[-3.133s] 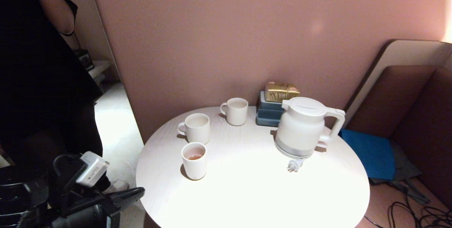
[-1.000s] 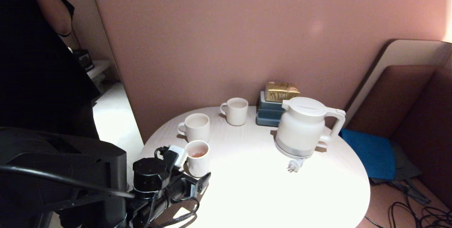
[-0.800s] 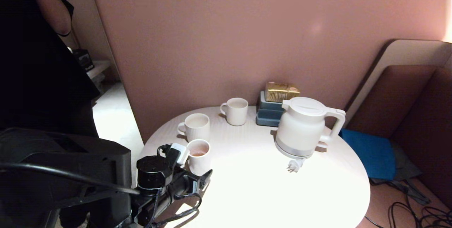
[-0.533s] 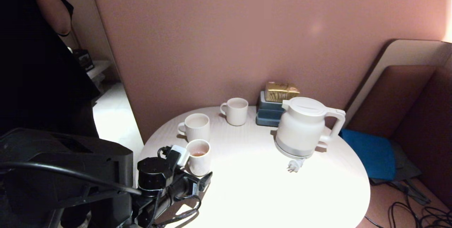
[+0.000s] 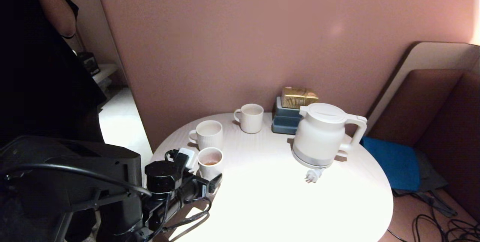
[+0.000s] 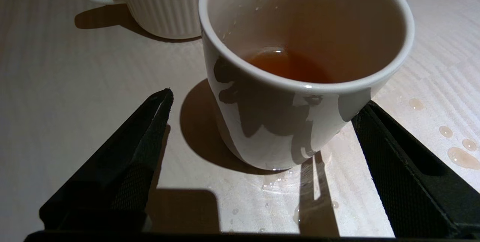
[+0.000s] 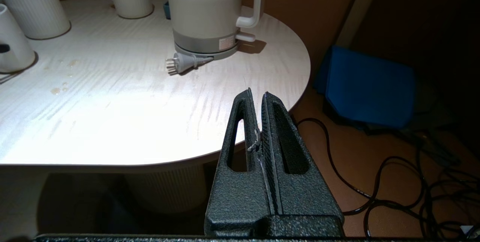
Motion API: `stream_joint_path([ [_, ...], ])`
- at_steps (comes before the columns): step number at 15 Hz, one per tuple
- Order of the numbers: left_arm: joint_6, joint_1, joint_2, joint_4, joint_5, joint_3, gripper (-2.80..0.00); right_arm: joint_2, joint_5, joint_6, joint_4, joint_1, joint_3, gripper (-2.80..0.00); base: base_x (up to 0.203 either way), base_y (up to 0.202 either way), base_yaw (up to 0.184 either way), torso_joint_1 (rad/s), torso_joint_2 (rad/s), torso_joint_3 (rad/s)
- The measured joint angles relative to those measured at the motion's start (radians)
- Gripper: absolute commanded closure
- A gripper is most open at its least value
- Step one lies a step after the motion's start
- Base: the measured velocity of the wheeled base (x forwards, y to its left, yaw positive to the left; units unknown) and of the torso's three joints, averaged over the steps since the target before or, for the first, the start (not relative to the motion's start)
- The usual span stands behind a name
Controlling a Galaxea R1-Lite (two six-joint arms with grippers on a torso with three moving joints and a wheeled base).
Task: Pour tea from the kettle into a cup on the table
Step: Pick up the cup
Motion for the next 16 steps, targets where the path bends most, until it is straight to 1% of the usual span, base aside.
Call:
stream_joint_path([
  [4, 0.000, 0.001, 0.017, 0.000, 0.000, -0.035, -2.80, 0.000, 0.000, 0.000, 0.000, 0.000, 0.000, 0.00, 0.000, 0.000, 0.000, 0.000, 0.00, 0.000],
  [8, 0.000, 0.002, 0.035, 0.035, 0.000, -0.078, -2.80, 0.000, 0.000, 0.000, 0.000, 0.000, 0.000, 0.00, 0.000, 0.000, 0.000, 0.000, 0.00, 0.000],
  [16, -0.001, 0.005, 0.068, 0.037, 0.001, -0.134, -2.80, 0.000, 0.000, 0.000, 0.000, 0.000, 0.000, 0.00, 0.000, 0.000, 0.000, 0.000, 0.00, 0.000],
])
